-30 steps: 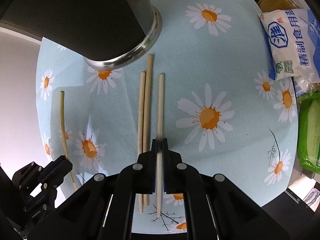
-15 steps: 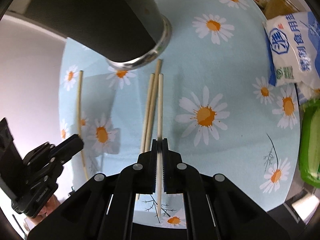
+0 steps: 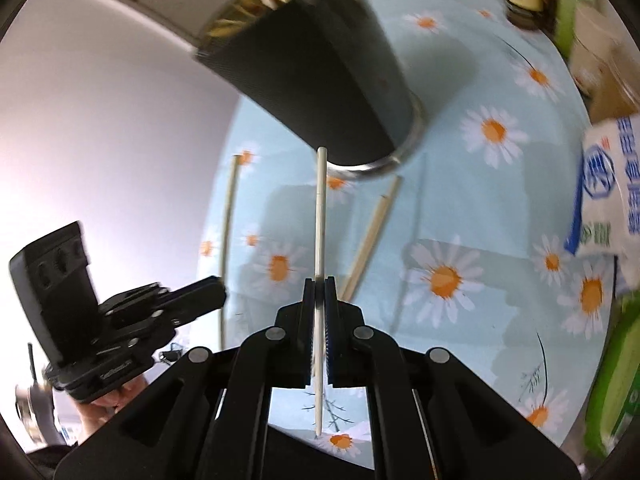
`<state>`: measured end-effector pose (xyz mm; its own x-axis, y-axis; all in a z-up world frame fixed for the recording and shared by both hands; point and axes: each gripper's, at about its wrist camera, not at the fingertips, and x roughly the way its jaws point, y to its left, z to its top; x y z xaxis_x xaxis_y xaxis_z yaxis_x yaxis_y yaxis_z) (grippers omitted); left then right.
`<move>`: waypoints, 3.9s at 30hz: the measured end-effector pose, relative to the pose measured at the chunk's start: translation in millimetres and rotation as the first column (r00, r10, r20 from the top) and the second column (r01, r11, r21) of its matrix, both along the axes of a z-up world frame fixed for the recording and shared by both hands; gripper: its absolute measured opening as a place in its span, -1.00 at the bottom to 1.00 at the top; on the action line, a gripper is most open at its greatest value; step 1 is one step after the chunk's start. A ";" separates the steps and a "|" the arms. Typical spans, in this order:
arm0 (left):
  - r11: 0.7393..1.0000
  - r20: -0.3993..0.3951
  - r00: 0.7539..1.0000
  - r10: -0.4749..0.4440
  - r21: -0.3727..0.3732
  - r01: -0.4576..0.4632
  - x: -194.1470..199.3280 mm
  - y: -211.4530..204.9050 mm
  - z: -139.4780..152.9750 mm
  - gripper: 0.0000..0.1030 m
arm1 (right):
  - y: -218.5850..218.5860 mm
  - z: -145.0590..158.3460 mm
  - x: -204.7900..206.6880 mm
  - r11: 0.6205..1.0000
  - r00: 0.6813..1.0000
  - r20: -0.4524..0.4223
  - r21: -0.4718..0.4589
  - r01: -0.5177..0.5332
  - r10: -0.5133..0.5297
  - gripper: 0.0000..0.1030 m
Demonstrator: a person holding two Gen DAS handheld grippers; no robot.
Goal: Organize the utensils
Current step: 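Lift both held chopsticks and carry them above the black holder cup, then lower both chopsticks into the holder cup and open both grippers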
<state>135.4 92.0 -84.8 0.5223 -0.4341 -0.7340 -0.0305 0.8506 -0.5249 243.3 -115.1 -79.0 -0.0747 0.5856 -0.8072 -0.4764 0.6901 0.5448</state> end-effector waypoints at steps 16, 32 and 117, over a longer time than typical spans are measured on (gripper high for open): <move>0.992 0.142 0.984 0.105 -0.088 -0.093 5.9 2.0 41.4 -0.93 | -9.7 60.2 11.1 0.973 0.984 0.175 0.220 -0.072 0.033 -0.90; 0.994 0.403 0.910 0.101 -0.014 -0.104 43.2 -6.5 103.6 -0.93 | -13.4 99.7 49.8 0.927 0.933 0.334 0.375 0.001 -0.136 -0.90; 0.980 0.564 0.810 0.160 0.007 -0.199 57.8 15.3 100.3 -0.46 | -23.1 108.6 52.5 0.889 0.801 0.445 0.402 0.221 -0.400 -0.33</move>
<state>193.2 107.4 15.5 0.9142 -0.2553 -0.3148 0.0957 0.8907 -0.4445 295.8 -138.2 29.5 0.5187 0.7305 -0.4442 -0.5320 0.6825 0.5011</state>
